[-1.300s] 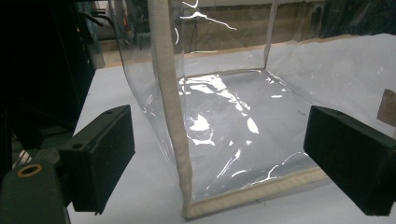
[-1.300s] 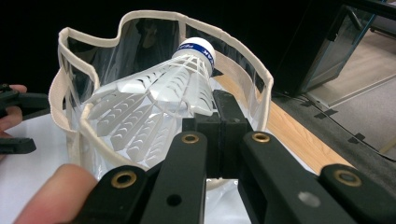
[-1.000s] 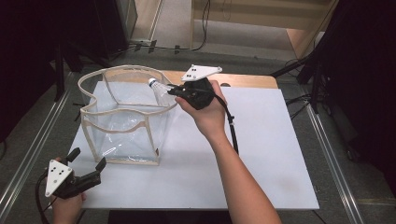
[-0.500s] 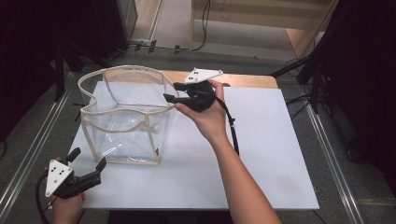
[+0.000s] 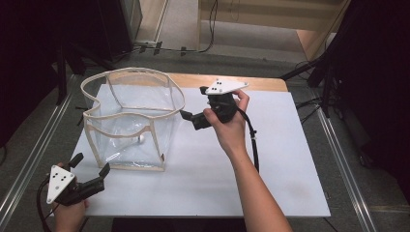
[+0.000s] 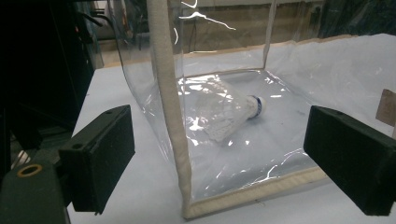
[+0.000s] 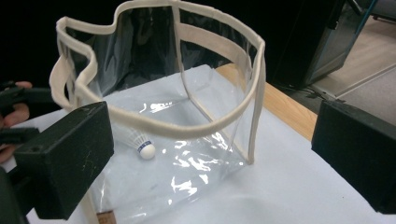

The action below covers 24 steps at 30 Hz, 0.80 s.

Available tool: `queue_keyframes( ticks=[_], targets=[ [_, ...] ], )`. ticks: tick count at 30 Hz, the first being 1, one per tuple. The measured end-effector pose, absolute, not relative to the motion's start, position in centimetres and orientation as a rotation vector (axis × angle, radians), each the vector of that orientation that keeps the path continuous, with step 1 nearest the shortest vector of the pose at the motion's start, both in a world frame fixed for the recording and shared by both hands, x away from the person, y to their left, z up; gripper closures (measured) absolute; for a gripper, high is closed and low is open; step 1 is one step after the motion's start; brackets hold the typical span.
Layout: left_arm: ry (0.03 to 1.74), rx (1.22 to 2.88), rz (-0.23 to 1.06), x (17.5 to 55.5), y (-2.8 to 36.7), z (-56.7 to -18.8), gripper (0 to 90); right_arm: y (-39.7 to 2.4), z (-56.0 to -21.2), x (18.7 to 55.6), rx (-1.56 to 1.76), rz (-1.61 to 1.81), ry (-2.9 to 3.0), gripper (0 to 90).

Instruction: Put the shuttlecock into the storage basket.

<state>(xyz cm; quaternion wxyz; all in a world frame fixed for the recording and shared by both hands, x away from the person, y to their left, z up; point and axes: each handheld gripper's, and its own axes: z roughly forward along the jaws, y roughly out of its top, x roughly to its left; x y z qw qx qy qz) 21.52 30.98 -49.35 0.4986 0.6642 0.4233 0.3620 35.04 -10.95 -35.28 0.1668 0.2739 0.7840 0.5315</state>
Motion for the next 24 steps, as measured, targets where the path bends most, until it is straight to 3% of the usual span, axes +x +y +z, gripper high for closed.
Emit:
queue_keyframes(
  ticks=[24],
  targets=[
    [1.027,1.607,0.878,21.5,30.9,-49.4,9.3,-14.8,-38.8,32.9,0.821,1.525,2.231,0.0]
  ],
)
